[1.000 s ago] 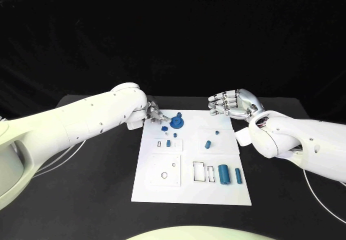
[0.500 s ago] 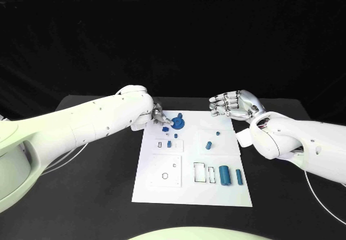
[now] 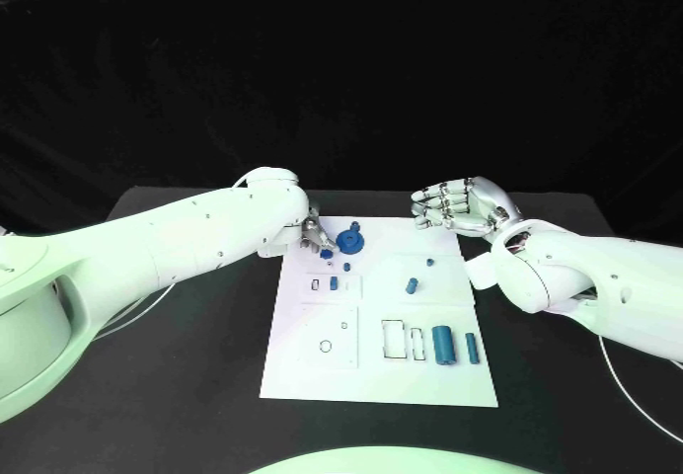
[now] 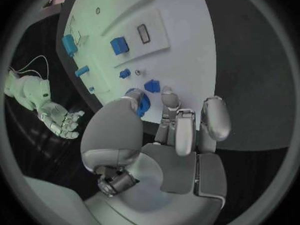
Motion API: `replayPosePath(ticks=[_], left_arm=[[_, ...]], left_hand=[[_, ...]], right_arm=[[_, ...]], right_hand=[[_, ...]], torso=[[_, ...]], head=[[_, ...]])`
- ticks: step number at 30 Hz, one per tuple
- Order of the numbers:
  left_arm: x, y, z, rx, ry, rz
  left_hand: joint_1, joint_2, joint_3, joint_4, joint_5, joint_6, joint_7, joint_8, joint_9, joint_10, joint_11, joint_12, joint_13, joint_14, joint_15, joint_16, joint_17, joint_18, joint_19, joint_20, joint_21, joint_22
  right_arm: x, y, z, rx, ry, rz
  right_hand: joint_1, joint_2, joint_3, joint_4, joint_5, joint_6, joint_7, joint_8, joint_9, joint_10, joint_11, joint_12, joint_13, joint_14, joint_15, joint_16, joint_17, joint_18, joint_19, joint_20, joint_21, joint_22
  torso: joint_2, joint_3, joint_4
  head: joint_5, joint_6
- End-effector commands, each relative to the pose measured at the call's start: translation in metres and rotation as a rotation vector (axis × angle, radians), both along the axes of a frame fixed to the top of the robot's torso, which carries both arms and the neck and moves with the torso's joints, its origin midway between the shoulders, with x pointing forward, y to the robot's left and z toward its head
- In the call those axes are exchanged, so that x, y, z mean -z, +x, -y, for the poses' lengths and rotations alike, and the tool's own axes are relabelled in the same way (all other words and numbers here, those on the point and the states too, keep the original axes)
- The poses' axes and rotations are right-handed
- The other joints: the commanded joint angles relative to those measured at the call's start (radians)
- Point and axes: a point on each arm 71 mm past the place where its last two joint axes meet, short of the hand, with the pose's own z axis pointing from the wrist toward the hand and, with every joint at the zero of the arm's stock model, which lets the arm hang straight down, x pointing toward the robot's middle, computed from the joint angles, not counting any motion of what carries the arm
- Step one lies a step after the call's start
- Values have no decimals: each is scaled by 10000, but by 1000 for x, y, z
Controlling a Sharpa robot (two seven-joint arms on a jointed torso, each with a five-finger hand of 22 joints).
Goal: Assemble the parts on the task board
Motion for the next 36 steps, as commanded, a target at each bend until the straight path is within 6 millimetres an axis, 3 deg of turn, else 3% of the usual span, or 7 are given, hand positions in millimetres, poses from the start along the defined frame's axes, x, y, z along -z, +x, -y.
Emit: replayPosePath(ticks=[1, 36], left_arm=[[1, -2, 3, 203, 324, -191], [9, -1, 9, 148, 709, -703]], left_hand=[[-1, 97, -65, 11, 62, 108, -14, 105, 31, 113, -22, 100, 61, 763, 0, 57, 1794, -20, 107, -13, 62, 69], [526, 414, -72, -24, 48, 206, -214, 618, 275, 550, -213, 501, 440, 918, -170, 290, 2234, -120, 433, -175, 326, 521]], right_arm=[[0, 0, -2, -232, 2, 38], [0, 0, -4, -262, 11, 33]], right_hand=[[-119, 13, -50, 15, 26, 21, 62, -54, -11, 66, -20, -63, -4, 52, 45, -62, -17, 147, 21, 37, 1, -11], [-119, 13, -50, 15, 26, 21, 62, -54, -11, 66, -20, -63, -4, 52, 45, -62, -17, 147, 21, 37, 1, -11]], torso=[[-3, -7, -1], [-4, -11, 7]], head=[[6, -21], [-48, -100]])
